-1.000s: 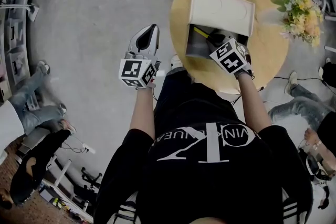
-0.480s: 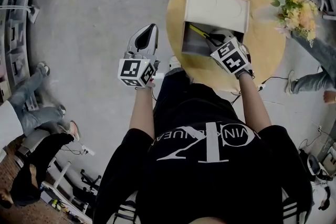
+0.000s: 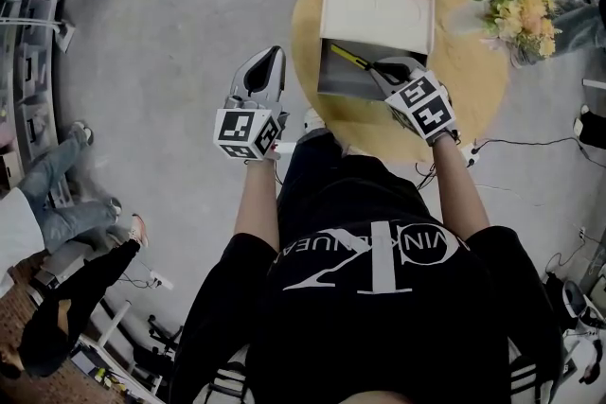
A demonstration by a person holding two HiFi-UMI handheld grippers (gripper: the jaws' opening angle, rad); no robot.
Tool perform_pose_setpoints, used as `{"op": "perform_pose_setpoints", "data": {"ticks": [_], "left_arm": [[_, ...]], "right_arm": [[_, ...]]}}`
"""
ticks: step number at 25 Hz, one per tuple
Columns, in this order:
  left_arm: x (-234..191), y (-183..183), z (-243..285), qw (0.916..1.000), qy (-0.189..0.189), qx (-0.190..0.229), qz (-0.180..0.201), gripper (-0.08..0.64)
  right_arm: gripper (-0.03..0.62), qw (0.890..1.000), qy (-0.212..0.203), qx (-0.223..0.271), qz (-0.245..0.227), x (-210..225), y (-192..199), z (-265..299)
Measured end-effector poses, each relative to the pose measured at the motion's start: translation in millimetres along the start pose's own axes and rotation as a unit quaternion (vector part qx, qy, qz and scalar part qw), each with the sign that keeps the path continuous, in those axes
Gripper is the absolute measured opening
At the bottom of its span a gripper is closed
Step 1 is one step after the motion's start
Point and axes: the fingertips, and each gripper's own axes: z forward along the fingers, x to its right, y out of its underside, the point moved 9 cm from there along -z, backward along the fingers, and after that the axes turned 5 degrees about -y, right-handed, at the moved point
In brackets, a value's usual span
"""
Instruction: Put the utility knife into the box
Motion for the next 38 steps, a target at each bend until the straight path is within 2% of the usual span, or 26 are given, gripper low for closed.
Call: {"op": "perform_pose_setpoints", "data": {"ticks": [9,24,38], "left_arm": [[25,-9,-5,0.9998,0.001,0.012,0.014,0.011],[44,-36,-25,0.9986,-0.01,0.041,0.032,0.011],[54,-63,-30,0.996,-0.013,0.074,0.049,0.011]], "right_arm": [[0.017,0.996,0.026,0.079,0.038,7,11,-39],[0.015,0.982,0.079,0.167,0.032,17,9,-100],[0.015,0.969,0.087,0.231,0.018,17,-5,-128]]}}
